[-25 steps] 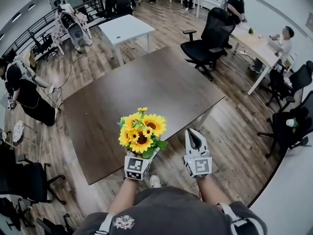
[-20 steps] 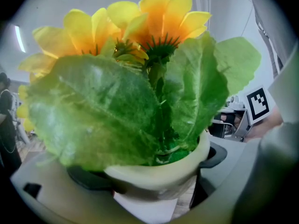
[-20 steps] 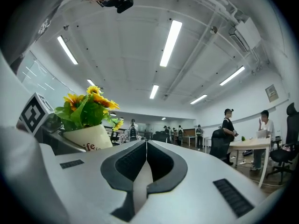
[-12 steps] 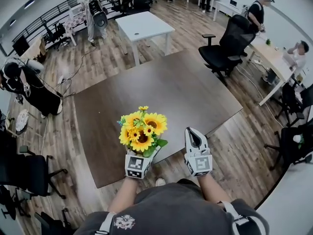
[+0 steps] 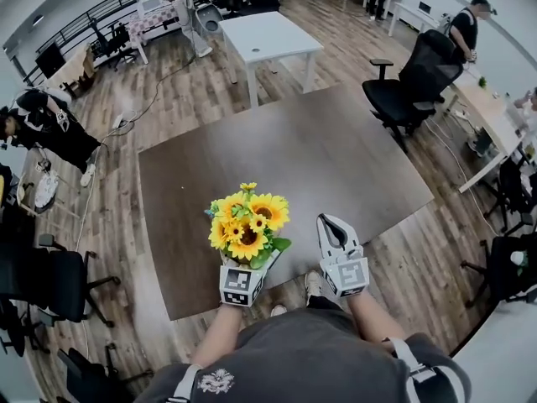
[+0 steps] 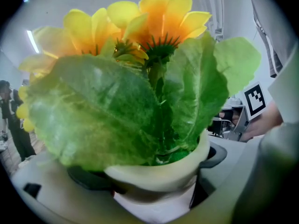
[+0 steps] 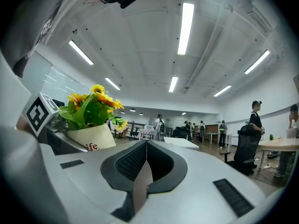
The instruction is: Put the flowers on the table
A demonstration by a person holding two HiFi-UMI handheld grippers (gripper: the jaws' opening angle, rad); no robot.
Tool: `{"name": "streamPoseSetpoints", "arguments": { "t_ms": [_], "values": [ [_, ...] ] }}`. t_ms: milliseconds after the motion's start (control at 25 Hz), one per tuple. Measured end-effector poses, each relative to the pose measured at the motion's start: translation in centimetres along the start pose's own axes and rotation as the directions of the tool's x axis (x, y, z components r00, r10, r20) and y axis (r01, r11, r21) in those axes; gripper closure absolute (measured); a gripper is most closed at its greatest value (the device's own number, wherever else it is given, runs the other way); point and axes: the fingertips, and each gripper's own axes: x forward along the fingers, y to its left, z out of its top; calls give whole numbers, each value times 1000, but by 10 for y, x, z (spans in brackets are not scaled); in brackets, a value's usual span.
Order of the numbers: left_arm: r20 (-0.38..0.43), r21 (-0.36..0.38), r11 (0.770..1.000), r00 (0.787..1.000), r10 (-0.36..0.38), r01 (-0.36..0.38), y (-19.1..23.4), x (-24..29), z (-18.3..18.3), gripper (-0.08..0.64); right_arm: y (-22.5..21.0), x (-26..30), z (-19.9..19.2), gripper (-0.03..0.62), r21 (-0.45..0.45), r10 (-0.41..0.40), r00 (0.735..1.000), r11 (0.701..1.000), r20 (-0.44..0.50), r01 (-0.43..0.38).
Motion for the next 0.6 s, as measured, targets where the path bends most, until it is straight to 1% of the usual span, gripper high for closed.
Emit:
{"name": "streamPoseSetpoints", "arguments": {
  "t_ms": [280, 480, 600],
  "values": [
    [-32, -10, 994, 994, 108, -108, 31, 23, 1, 8, -8, 51, -12, 569, 13, 114, 994, 993, -3, -113],
    [-70, -17, 978, 976, 204, -206, 46, 49, 10, 8, -29, 84, -25, 569, 54, 197, 980, 979, 6, -197],
    [-89, -13, 969, 966, 243, -245, 52, 66, 4, 8, -44, 104, -33, 569, 72, 239, 971, 968, 6, -239]
  ]
}}
